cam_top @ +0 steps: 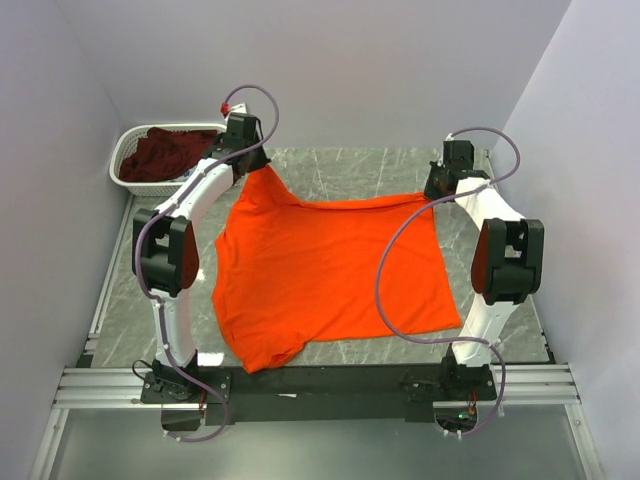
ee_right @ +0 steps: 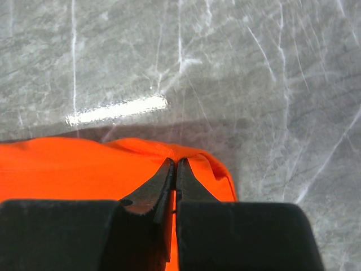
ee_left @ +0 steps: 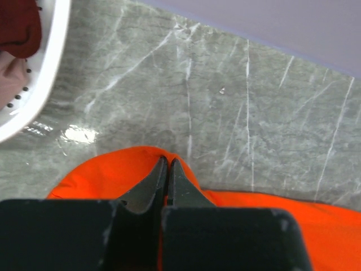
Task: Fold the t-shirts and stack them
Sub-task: Flatten the tshirt out
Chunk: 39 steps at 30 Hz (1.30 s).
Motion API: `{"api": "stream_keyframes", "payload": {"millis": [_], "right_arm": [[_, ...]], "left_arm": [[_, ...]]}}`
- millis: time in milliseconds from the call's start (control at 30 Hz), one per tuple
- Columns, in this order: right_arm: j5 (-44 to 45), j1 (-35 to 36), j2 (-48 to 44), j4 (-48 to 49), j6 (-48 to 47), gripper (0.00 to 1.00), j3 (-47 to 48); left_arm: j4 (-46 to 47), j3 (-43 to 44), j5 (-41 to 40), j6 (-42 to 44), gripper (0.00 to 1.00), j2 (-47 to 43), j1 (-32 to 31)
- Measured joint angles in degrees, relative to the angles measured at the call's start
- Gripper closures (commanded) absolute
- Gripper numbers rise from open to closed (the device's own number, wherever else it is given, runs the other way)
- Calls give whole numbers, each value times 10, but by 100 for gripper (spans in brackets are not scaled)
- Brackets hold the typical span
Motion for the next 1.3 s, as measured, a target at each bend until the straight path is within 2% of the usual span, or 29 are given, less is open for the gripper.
{"api": "stream_keyframes", "payload": {"millis": [367,633,733,767,833,867,900,967,1000,1067,1100,1167,1233,1300], "right_arm": [[4,-28,3,-13,43,100,8],[4,-47,40,-12,88,100,31],[4,-57,62,-14,107,99,38],[4,-60,68,-15,112,98,40],[9,-66,77,-18,120,93,43],[14,-68,80,-21,124,89,47],[18,-70,81,-25,127,82,51],[30,-71,82,-32,134,78,63],[37,-72,82,-35,136,70,70],[57,-72,81,-35,142,66,83],[66,-73,78,-34,145,60,85],[75,-74,66,-35,150,56,81],[75,-75,46,-31,152,55,62],[61,-75,15,-27,151,56,31]], "left_arm": [[0,10,-24,-13,99,2,-10],[71,18,-16,-4,97,40,-19],[98,19,-7,4,93,61,-27],[104,23,-4,6,90,69,-30],[119,36,2,10,70,88,-35],[123,43,4,12,60,96,-36],[126,52,7,13,44,105,-37],[129,72,11,19,34,120,-39],[131,80,12,21,24,123,-40],[134,87,11,25,13,123,-39],[136,88,10,25,6,120,-39],[139,72,3,24,4,100,-39],[133,36,-12,22,6,66,-39],[120,-16,-34,16,20,12,-38]]}}
